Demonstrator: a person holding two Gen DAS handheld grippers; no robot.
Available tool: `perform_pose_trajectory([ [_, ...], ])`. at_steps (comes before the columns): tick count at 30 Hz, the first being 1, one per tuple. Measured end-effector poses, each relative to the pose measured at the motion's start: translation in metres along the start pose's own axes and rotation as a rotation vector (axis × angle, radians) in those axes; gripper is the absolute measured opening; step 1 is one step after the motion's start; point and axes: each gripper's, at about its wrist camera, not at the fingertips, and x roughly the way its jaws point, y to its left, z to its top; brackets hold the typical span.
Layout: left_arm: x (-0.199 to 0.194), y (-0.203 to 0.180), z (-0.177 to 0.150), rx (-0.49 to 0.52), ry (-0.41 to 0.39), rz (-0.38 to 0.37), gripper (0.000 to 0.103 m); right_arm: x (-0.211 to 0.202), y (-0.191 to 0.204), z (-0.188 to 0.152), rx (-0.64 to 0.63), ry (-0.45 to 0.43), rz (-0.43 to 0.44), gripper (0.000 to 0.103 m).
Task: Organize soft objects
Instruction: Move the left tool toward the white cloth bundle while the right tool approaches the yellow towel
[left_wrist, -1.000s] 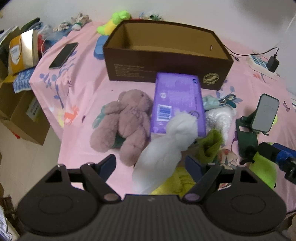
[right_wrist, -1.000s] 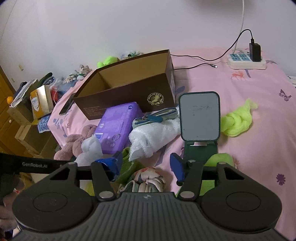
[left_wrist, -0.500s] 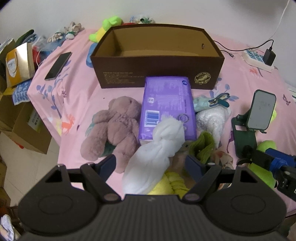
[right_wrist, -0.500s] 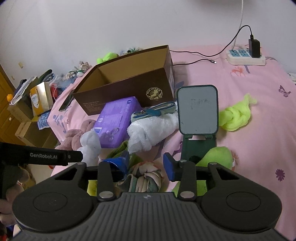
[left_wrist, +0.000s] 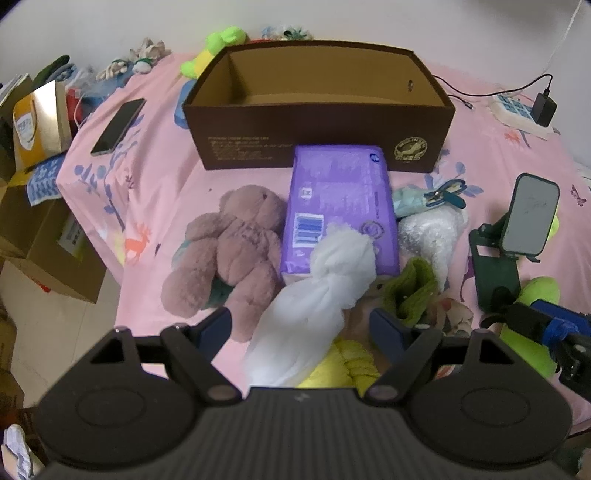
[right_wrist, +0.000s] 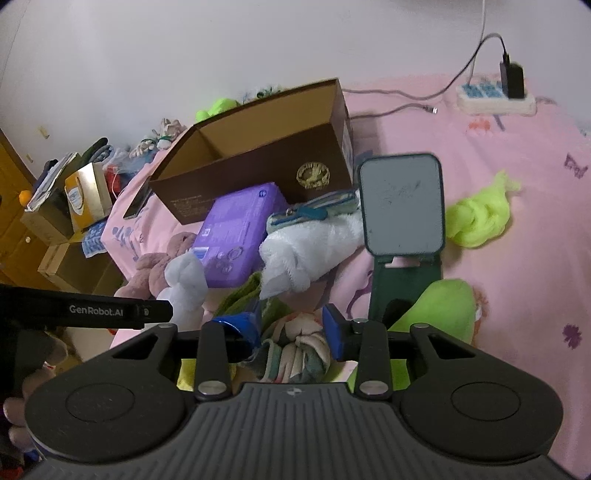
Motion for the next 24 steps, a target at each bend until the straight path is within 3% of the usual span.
perform_pose_trajectory([
  [24, 0.007, 0.009, -0.01, -0.011, 0.03, 0.014, 0.083, 0.006, -0.006, -0.004, 0.058, 0.05, 0.025, 0.02],
])
